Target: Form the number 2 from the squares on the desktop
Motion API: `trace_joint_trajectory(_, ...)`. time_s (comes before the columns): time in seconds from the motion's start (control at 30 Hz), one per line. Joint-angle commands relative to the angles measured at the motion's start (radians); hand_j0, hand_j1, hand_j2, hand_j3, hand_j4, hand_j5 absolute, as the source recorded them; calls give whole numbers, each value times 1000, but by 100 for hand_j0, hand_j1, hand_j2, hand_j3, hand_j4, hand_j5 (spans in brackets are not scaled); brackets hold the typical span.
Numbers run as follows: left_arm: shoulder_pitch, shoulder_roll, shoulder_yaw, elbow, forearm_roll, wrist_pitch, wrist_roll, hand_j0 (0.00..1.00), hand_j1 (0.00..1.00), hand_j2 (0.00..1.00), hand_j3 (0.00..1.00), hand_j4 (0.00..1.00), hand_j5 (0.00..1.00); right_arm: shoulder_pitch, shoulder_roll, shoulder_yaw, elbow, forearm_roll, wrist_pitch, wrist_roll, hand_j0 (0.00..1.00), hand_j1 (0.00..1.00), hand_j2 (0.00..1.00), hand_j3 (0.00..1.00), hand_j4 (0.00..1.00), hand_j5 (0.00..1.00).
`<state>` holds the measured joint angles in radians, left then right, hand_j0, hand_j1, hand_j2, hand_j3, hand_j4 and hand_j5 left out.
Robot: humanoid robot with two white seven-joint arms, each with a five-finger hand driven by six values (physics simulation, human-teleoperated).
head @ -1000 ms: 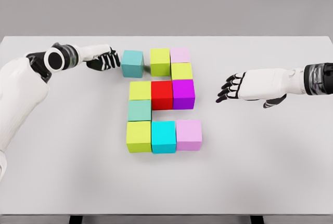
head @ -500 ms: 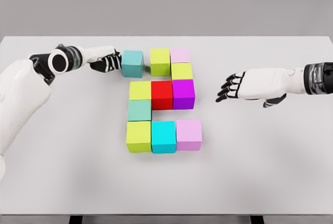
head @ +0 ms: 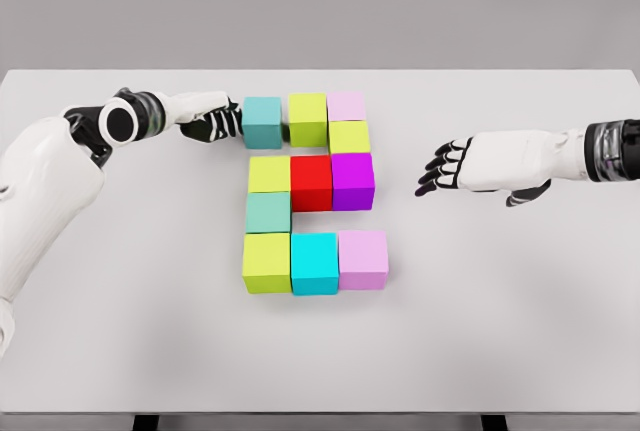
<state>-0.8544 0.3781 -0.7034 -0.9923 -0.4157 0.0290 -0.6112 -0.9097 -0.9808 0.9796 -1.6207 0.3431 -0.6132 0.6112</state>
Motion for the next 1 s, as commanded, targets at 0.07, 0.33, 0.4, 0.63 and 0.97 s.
trace_joint_trajectory(0.07,0,-2,1,0,3,0,0,50,50,50,50,50,50,0,-1,-1,-1,-4,2,0,100,100,100,100,100,100)
trace_joint_trajectory(0.33,2,-4,1,0,2,-3,0,50,50,50,50,50,50,-2,-1,-2,-1,-4,2,0,100,100,100,100,100,100)
trace_joint_trajectory(0.4,2,-10,1,-2,2,-3,0,50,50,50,50,50,50,-2,-1,-2,-1,-4,2,0,100,100,100,100,100,100)
trace_joint_trajectory(0.63,0,-8,2,3,3,-3,0,50,50,50,50,50,50,-2,1,-2,-2,-4,2,0,100,100,100,100,100,100)
trace_joint_trajectory(0.97,60,409,16,-140,431,-513,0,100,100,100,100,100,100,-2,-2,-18,-4,-6,2,0,100,100,100,100,100,100)
